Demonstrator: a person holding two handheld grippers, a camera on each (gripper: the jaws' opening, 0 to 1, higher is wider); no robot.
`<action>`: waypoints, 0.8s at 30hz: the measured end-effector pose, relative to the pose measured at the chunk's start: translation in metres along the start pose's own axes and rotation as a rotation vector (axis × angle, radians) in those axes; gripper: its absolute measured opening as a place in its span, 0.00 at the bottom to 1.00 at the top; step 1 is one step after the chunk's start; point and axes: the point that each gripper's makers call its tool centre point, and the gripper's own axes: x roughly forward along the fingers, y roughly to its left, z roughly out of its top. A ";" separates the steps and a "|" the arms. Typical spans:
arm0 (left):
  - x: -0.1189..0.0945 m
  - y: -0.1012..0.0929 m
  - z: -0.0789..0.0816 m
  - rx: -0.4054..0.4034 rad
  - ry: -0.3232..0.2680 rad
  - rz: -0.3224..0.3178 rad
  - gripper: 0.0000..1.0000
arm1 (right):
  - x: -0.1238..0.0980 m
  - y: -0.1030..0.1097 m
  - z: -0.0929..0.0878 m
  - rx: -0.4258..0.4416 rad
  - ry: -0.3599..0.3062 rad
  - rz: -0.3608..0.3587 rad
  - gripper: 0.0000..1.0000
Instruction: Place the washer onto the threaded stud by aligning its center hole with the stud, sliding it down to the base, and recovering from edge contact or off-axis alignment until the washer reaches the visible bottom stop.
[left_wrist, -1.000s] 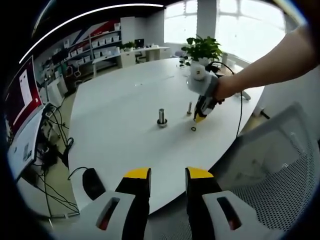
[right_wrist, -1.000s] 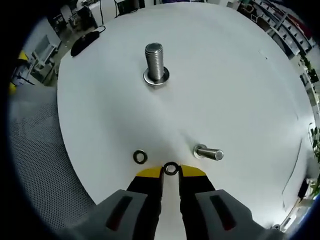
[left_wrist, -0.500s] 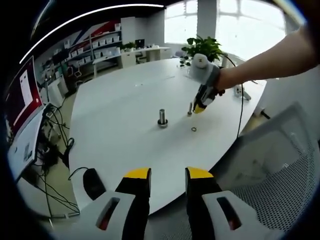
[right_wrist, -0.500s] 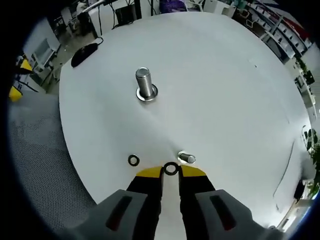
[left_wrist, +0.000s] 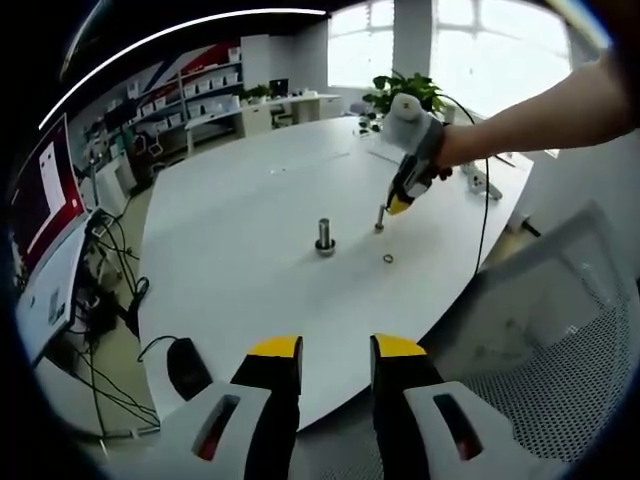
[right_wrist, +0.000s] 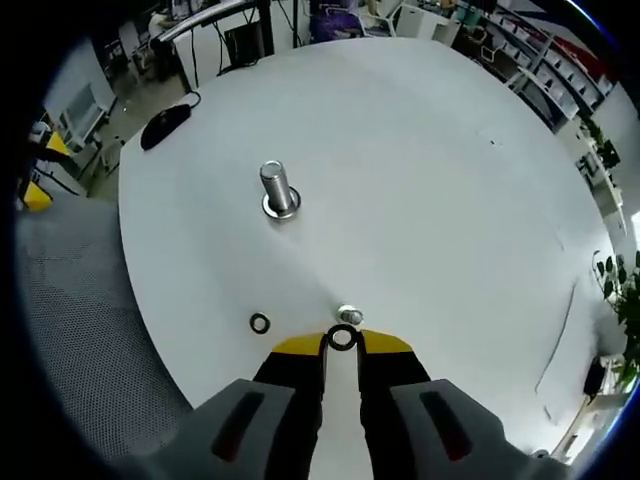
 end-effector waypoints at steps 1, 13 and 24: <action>0.000 0.000 0.000 0.000 0.000 0.000 0.25 | -0.001 -0.001 0.001 -0.004 -0.004 -0.003 0.14; 0.000 0.000 0.000 -0.004 -0.001 0.000 0.25 | -0.004 -0.005 0.012 -0.020 -0.032 -0.029 0.14; 0.000 0.000 0.000 -0.004 -0.001 -0.002 0.25 | 0.003 -0.005 0.012 -0.044 -0.005 -0.028 0.14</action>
